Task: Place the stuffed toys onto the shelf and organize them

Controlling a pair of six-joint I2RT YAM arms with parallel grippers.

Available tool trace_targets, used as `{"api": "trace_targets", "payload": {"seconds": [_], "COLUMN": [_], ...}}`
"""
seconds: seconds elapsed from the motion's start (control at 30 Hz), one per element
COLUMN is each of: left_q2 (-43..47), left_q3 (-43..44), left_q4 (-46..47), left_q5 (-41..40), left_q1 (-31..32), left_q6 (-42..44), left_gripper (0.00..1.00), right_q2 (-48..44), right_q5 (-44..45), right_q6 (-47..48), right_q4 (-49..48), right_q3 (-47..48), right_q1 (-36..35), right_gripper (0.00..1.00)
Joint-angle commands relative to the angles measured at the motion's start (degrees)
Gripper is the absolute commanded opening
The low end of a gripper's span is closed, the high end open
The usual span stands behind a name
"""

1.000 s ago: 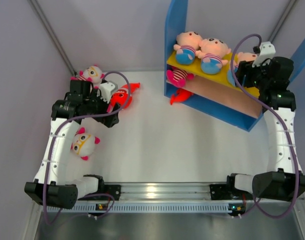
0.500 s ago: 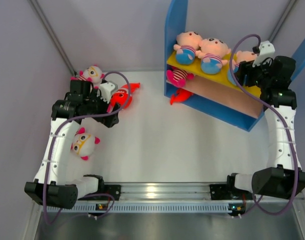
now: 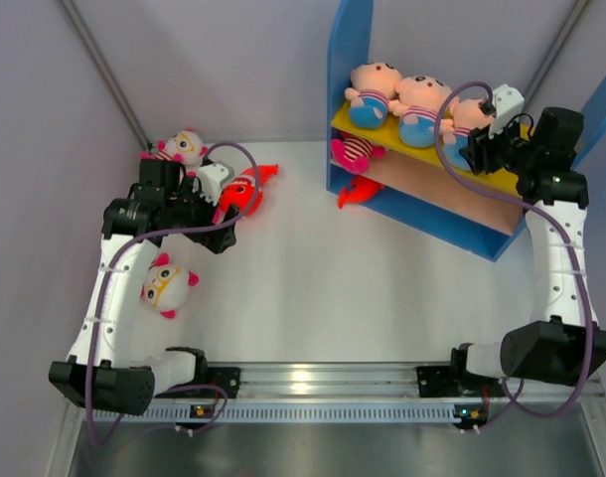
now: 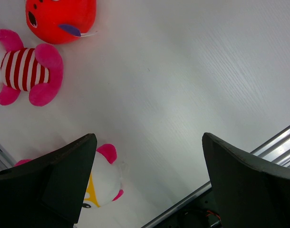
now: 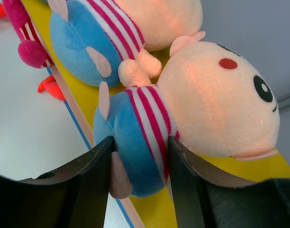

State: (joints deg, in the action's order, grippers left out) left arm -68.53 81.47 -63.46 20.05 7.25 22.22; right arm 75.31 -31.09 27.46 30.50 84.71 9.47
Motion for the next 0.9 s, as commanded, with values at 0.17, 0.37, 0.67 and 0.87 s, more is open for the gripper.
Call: {"api": "trace_targets", "payload": {"seconds": [0.17,0.37,0.67,0.87], "left_q2": [0.33,0.42,0.07,-1.25], "left_q3": [-0.26,0.00,-0.26,-0.79], "left_q4": [0.36,0.36,0.27,0.44], "left_q5": [-0.01,-0.19,-0.54,-2.29], "left_q1": [0.23,0.23,0.23,0.23], "left_q6": [0.28,0.28,0.55,0.28], "left_gripper": [0.99,0.99,0.99,0.99], "right_q2": [2.30,4.23,4.41,-0.07], "right_q5": [0.15,0.51,-3.52,-6.79], "right_q6": [3.47,4.79,3.22,1.54], "right_q4": [4.30,5.89,5.80,5.27], "right_q3": [5.38,8.54,10.04,10.65], "right_q1": [1.07,1.86,2.65,1.43], "right_gripper": [0.55,0.57,0.64,0.73]}}
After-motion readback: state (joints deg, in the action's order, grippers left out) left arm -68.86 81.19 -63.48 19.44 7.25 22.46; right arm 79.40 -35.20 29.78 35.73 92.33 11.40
